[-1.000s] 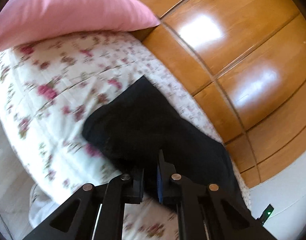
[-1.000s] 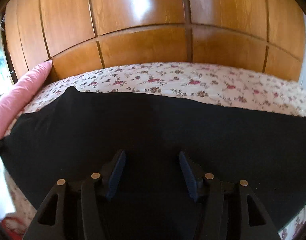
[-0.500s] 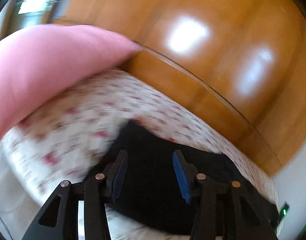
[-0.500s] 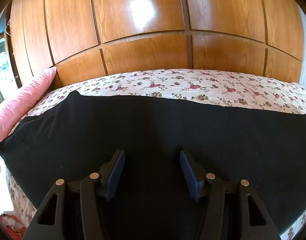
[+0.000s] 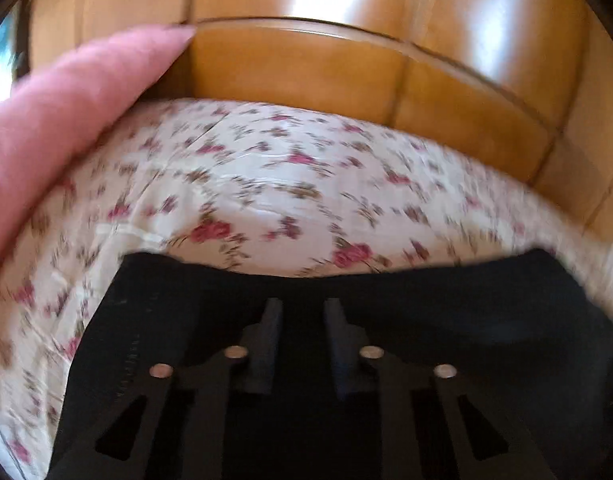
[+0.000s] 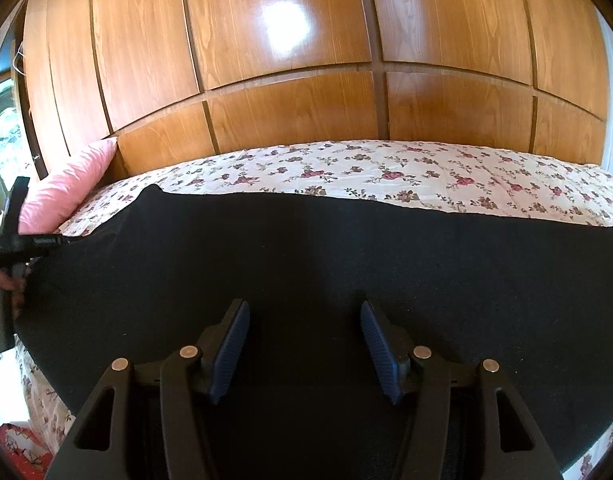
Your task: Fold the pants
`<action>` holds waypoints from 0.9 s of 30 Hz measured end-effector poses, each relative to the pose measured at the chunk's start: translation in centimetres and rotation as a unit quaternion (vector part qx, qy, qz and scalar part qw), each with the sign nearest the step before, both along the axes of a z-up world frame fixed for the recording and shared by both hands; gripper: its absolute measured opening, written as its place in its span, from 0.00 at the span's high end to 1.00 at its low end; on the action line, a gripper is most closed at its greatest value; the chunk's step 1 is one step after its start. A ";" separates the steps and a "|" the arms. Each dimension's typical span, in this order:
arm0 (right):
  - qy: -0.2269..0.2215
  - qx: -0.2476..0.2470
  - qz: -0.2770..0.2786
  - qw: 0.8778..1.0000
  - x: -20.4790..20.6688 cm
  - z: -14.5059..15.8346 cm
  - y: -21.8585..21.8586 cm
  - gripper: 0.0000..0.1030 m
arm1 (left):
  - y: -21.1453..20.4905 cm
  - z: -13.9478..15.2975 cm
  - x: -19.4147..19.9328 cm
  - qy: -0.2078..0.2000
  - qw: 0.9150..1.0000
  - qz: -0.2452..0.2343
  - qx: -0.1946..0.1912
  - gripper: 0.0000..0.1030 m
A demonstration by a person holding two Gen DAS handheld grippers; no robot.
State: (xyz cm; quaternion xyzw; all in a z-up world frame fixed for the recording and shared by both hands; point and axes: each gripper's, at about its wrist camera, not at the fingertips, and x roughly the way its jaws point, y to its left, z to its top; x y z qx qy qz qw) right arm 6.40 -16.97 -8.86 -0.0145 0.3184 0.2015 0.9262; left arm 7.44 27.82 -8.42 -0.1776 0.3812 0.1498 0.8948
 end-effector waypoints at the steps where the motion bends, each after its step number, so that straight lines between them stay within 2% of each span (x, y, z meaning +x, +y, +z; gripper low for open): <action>1: -0.001 0.001 0.000 1.000 0.0 0.0 0.0 0.42 | 0.5 0.0 -0.3 0.001 1.000 0.017 0.006 0.93; 5: -0.002 0.003 0.001 1.000 0.0 0.0 0.0 0.42 | 1.0 0.3 -0.9 0.014 0.997 0.070 0.041 0.94; 6: -0.001 0.004 0.001 1.000 0.0 0.0 -0.1 0.41 | 0.6 0.6 -0.9 0.019 0.996 0.068 0.050 0.91; 8: -0.001 0.004 0.002 1.000 0.0 0.0 -0.1 0.41 | -0.8 1.5 -1.0 0.007 0.997 0.049 0.052 0.73; 12: 0.000 0.000 0.001 1.000 0.0 0.0 0.1 0.40 | -4.5 3.2 -1.4 -0.032 0.997 0.008 0.065 0.71; 15: 0.011 -0.007 -0.001 1.000 0.2 0.3 0.4 0.39 | -6.9 3.3 -0.7 -0.044 0.997 -0.034 0.057 0.66; 18: 0.031 -0.015 0.007 0.999 0.6 1.3 0.8 0.37 | -8.5 2.1 0.3 -0.026 0.996 -0.054 0.063 0.62; 20: 0.029 0.001 0.036 0.999 0.8 2.7 1.5 0.37 | -8.7 1.0 0.6 -0.009 0.997 -0.055 0.058 0.59; 23: 0.018 -0.001 0.072 0.997 1.5 4.3 3.5 0.36 | -8.2 0.7 0.5 -0.018 0.998 -0.055 0.036 0.57; 25: 0.025 0.002 0.100 0.995 2.6 5.0 5.3 0.28 | -8.0 0.6 0.4 -0.022 0.998 -0.056 0.023 0.56; 27: 0.045 0.011 0.124 0.991 4.2 5.2 7.6 0.26 | -7.9 0.4 0.3 -0.028 0.998 -0.057 0.018 0.56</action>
